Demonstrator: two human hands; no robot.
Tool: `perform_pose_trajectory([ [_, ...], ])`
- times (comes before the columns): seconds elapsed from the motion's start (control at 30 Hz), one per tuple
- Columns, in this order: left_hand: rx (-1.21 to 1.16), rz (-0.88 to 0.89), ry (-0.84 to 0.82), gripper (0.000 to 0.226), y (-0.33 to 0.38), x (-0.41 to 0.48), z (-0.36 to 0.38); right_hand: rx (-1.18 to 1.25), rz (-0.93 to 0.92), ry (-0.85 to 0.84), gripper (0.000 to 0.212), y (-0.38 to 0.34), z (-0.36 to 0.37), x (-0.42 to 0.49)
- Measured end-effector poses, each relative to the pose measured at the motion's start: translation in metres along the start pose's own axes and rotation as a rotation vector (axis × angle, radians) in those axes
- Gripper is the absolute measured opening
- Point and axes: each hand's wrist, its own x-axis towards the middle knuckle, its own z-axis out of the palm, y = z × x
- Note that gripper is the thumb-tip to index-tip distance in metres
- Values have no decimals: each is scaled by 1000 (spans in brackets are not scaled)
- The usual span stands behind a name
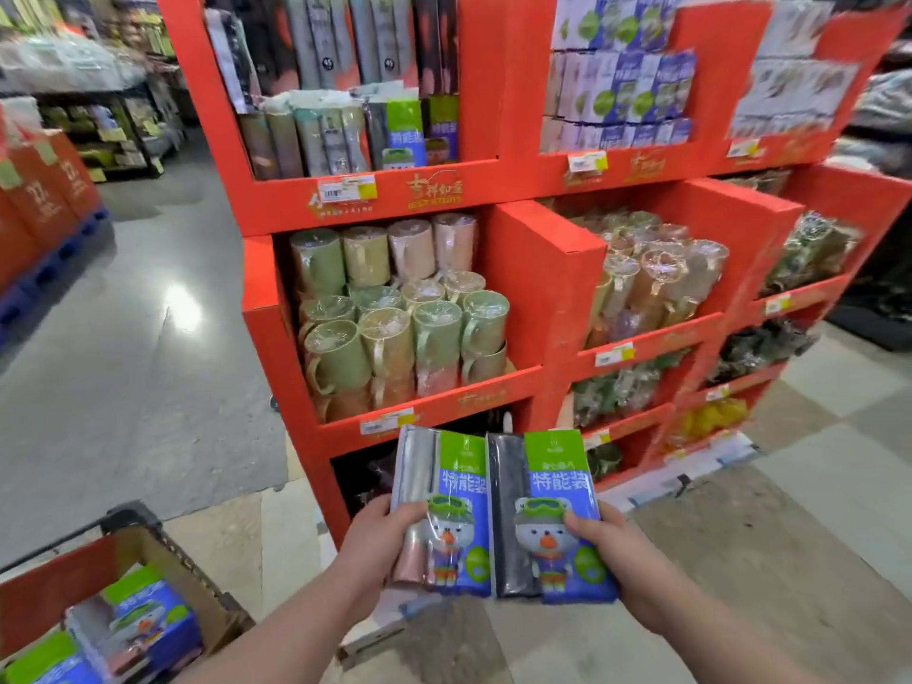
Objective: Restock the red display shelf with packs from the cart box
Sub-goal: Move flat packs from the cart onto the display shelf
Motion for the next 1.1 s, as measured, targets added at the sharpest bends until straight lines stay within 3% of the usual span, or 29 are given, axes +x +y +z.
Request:
perform_pose_trajectory([
  [0.37,5,171,-25,23,81,9,38,186,-163,-19,11,-64,-29,17],
  [0.53,-47,230,-64,21,123,42,60,175,-245,1,24,-114,-44,39],
  [0.67,-132,246,-106,14,159,73,73,133,-301,16,21,-161,-48,64],
  [0.83,-204,314,-56,20,213,114,61,47,-390,23,24,-236,-24,112],
  [0.97,-248,396,-8,15,254,141,36,-7,-519,-32,10,-289,13,150],
  [1.1,-304,434,52,12,274,158,13,-19,-589,-85,10,-330,49,192],
])
